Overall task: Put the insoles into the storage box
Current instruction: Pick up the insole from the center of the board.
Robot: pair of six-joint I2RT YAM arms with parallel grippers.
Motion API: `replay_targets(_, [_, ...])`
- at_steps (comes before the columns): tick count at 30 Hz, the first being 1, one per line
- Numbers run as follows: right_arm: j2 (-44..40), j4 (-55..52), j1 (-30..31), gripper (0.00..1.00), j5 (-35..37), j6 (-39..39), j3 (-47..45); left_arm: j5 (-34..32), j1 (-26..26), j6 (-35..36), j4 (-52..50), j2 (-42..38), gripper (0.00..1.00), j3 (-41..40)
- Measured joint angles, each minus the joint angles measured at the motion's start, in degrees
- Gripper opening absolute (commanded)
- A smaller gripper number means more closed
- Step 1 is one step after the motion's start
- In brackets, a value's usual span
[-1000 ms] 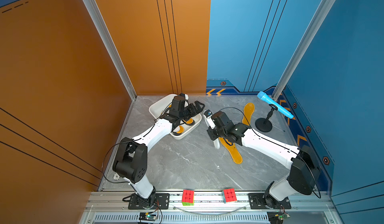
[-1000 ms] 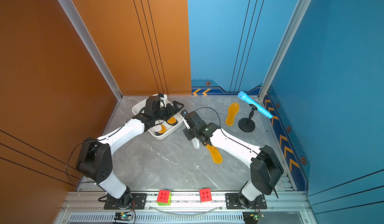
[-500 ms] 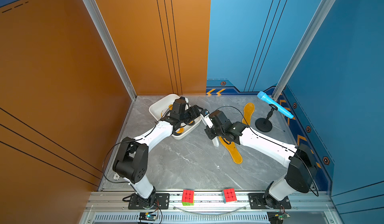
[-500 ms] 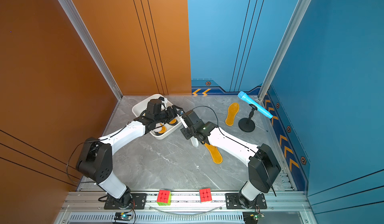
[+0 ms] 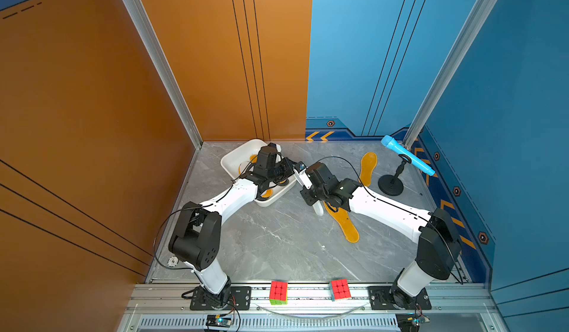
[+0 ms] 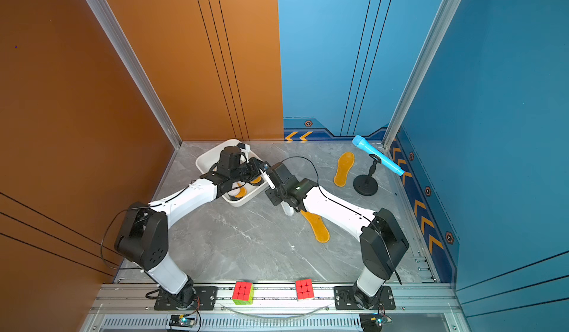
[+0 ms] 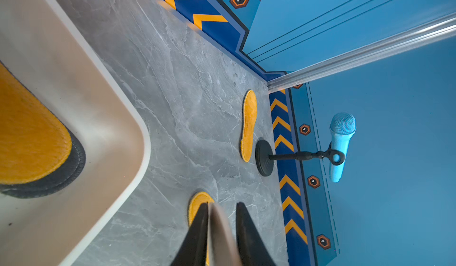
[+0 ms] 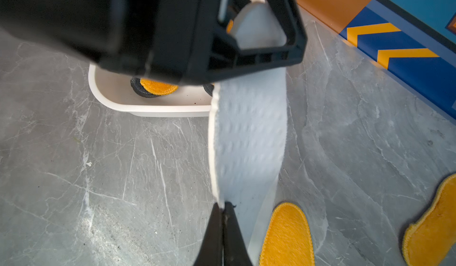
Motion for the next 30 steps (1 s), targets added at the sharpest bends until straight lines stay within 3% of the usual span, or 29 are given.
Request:
replay_targets(4, [0.02,-0.02,0.00,0.00,0.00,0.00,0.35,0.42,0.02,-0.35,1.03,0.04,0.00,0.00])
replay_targets(11, [0.02,-0.04,-0.09,0.00,0.00,0.00,1.14,2.60,0.92,-1.05,5.25,0.09,0.00,-1.03])
replay_targets(15, [0.02,0.26,-0.22,0.18,-0.94,0.13,1.38,5.46,2.97,-2.21,7.93,0.09,0.00,-3.30])
replay_targets(20, [-0.59,1.05,-0.66,0.35,-4.46,0.55,1.77,10.45,9.16,-3.17,11.17,0.07,0.00,-4.46])
replay_targets(30, [-8.44,5.90,-7.54,0.38,-12.52,4.35,-1.86,24.02,26.47,-3.13,16.00,3.61,0.00,1.38])
